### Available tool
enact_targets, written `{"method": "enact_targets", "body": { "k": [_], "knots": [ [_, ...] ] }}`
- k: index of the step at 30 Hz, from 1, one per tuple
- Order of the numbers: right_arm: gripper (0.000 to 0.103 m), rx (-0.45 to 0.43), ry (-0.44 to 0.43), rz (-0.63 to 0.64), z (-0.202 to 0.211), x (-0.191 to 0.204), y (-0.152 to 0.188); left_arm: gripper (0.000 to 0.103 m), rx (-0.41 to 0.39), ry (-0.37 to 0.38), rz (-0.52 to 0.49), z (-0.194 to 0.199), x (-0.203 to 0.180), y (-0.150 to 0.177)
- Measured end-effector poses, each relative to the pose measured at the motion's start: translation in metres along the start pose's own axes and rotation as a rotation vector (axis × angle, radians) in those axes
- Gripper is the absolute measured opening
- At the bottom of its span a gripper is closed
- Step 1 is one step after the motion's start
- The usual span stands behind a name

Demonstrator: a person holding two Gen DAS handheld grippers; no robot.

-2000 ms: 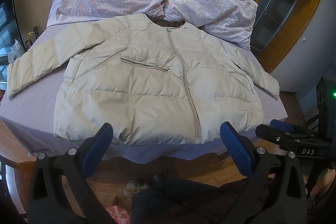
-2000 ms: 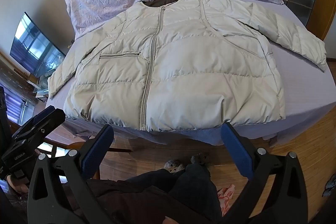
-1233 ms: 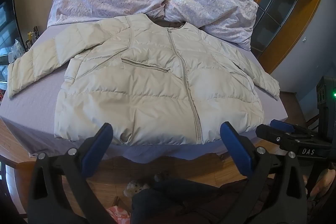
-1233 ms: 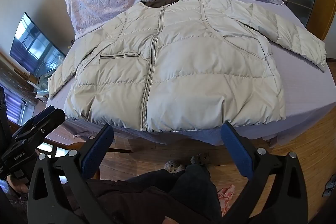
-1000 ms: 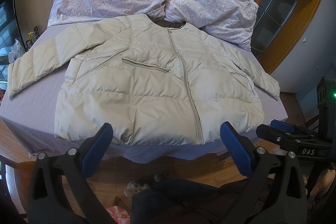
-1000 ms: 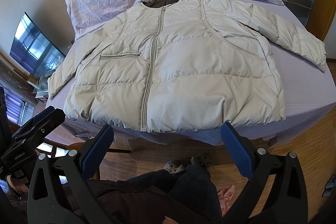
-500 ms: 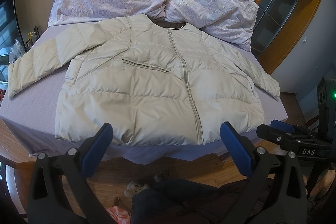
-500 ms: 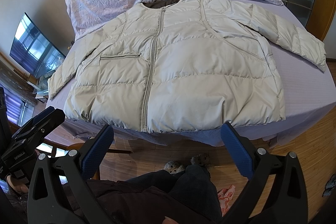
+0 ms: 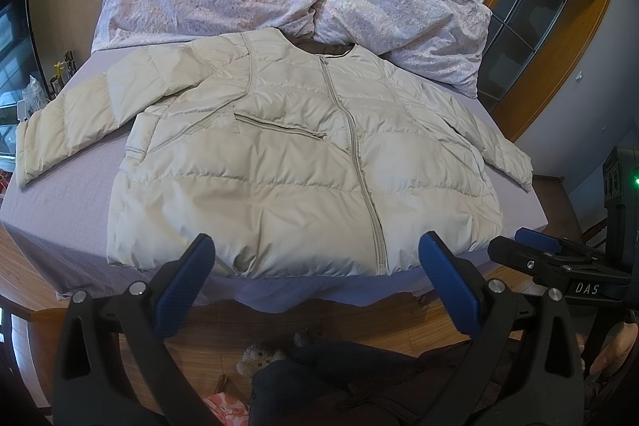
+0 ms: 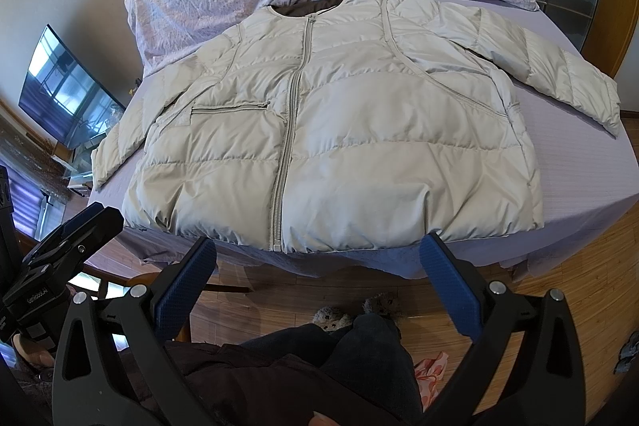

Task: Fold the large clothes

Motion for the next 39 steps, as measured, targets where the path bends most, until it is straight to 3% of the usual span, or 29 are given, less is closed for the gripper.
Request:
{"method": "enact_targets", "body": {
  "k": [39],
  "knots": [
    [0.102,0.007,0.007,-0.025,-0.01,-0.009,-0.012,0.101,0.008,-0.013,-0.009,-0.006,0.002,-0.003]
  ]
}}
Point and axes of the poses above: each gripper's, at about its wrist camera, not at the fingertips, and z roughly against the way its jaws point, x to its left, y to its underside, the point moved 6 cm from there along -z, roughly the way its jaws point, and after that the axes turned 1 degree about z, right-handed, at the moved point
